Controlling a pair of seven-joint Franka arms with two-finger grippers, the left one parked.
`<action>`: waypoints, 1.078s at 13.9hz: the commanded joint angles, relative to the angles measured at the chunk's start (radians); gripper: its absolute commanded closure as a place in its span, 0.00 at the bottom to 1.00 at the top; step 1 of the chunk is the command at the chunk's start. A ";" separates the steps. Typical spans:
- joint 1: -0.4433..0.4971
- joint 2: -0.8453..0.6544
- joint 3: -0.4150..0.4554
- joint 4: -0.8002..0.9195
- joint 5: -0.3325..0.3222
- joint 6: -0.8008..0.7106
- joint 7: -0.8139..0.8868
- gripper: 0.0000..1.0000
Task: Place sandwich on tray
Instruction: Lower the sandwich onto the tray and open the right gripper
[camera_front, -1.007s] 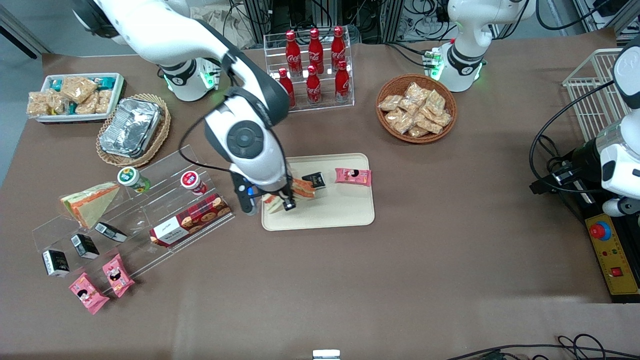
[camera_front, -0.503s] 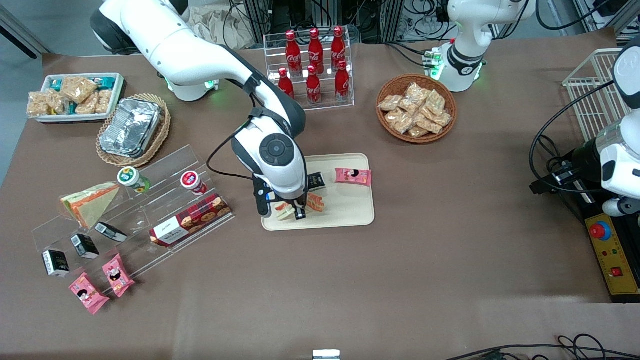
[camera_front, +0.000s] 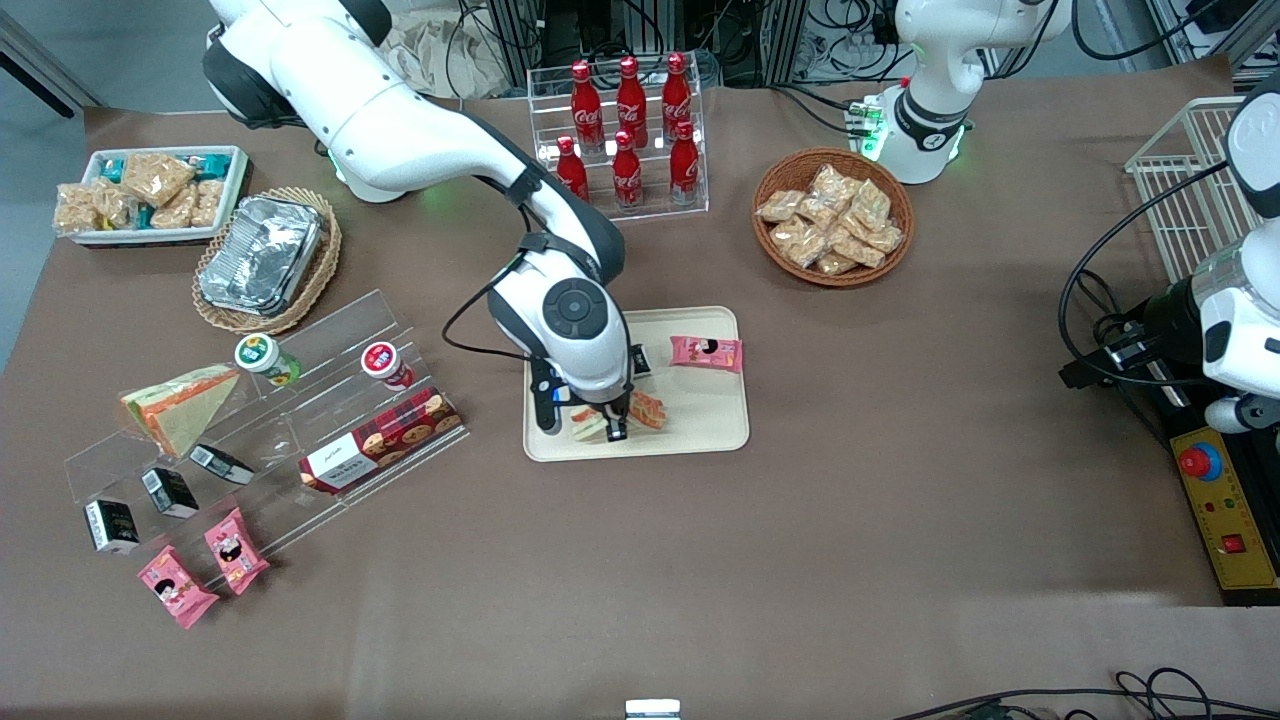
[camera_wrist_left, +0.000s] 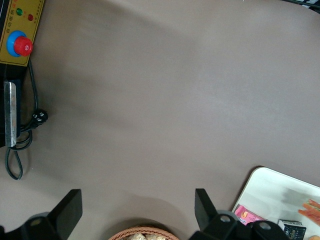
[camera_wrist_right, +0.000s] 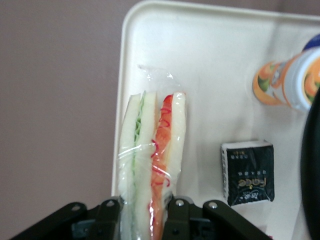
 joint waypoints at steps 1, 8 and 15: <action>0.025 0.036 -0.003 0.029 -0.047 0.013 0.038 1.00; 0.037 0.073 -0.003 -0.005 -0.112 0.071 0.047 1.00; 0.042 0.079 -0.003 -0.002 -0.160 0.070 0.076 0.02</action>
